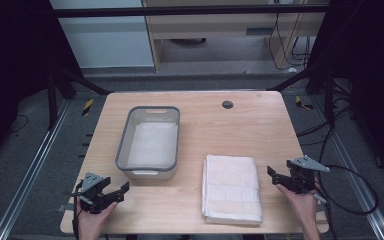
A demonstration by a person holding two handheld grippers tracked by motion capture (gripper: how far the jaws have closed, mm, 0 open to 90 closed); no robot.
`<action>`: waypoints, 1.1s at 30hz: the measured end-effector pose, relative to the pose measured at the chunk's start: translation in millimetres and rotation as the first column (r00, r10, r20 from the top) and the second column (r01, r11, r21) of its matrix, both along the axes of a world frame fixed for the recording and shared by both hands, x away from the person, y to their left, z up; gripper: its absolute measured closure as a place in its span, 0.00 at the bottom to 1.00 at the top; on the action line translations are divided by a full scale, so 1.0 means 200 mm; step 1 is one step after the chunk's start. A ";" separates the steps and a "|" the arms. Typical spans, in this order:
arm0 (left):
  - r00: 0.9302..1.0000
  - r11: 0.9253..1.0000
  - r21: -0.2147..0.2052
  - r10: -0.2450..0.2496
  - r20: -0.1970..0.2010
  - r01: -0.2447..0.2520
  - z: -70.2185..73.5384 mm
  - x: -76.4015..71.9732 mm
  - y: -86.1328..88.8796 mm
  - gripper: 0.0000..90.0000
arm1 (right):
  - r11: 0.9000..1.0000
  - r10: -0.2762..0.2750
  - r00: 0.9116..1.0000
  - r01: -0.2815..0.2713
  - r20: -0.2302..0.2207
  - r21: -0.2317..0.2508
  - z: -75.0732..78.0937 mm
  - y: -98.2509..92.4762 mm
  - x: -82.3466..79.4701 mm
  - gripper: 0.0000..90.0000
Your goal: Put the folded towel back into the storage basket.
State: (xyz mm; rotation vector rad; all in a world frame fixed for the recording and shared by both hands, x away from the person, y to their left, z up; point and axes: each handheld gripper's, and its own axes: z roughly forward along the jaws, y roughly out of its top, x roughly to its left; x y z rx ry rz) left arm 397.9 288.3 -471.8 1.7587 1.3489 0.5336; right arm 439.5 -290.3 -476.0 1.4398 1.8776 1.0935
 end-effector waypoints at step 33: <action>0.963 0.962 0.047 -0.268 0.005 0.268 0.12 -0.04 -0.48 0.29 | 0.994 0.098 0.995 -0.099 0.030 0.038 0.19 0.08 0.05 0.25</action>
